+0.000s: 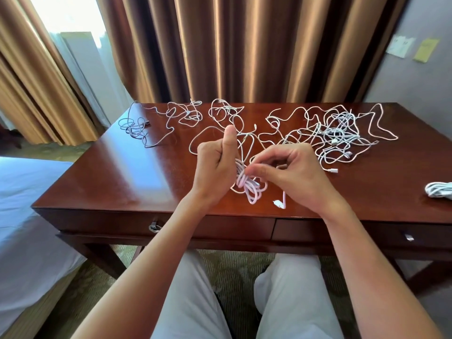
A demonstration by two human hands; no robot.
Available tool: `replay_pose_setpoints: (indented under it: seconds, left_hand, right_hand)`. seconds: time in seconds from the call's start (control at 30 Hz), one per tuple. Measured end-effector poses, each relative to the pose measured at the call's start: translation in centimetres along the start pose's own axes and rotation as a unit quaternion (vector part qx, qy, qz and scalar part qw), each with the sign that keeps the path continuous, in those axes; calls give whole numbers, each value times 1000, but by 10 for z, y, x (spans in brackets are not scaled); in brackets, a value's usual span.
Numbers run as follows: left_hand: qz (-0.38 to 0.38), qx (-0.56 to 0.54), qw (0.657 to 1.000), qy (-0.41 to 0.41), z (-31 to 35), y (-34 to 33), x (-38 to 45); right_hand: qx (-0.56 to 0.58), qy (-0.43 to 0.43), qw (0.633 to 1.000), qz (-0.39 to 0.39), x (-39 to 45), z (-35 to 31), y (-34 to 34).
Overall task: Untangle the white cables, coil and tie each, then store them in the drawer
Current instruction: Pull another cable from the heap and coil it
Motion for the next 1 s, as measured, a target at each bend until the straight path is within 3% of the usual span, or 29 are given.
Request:
replay_pose_setpoints:
  seconds: [0.13, 0.23, 0.33, 0.5, 0.63, 0.8, 1.0]
  left_hand:
    - [-79, -43, 995, 30, 4, -4, -2]
    - [-56, -88, 992, 65, 1, -3, -2]
    - [17, -134, 983, 126, -6, -4, 1]
    - [149, -127, 971, 137, -13, 4, 4]
    - [188, -61, 976, 95, -15, 10, 4]
    - [184, 51, 981, 38, -22, 16, 3]
    - [68, 139, 987, -52, -17, 16, 1]
  right_hand:
    - [87, -28, 996, 20, -3, 13, -1]
    - [179, -69, 981, 36, -10, 28, -12]
    - [203, -99, 971, 77, -22, 38, -31]
    - [65, -96, 991, 72, -37, 29, -59]
    - [-109, -72, 990, -45, -49, 12, -78]
    - [-263, -39, 955, -131, -50, -11, -77]
    - [-338, 77, 932, -101, -24, -26, -32]
Point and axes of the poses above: each hand's wrist, its own x-axis towards the middle knuckle, its own y-axis out of the back of the hand, z = x × y, the point moved 4 cm from there along x, towards the middle knuckle, and after that the axes turned 12 degrees about y, right-handed, at the moved point
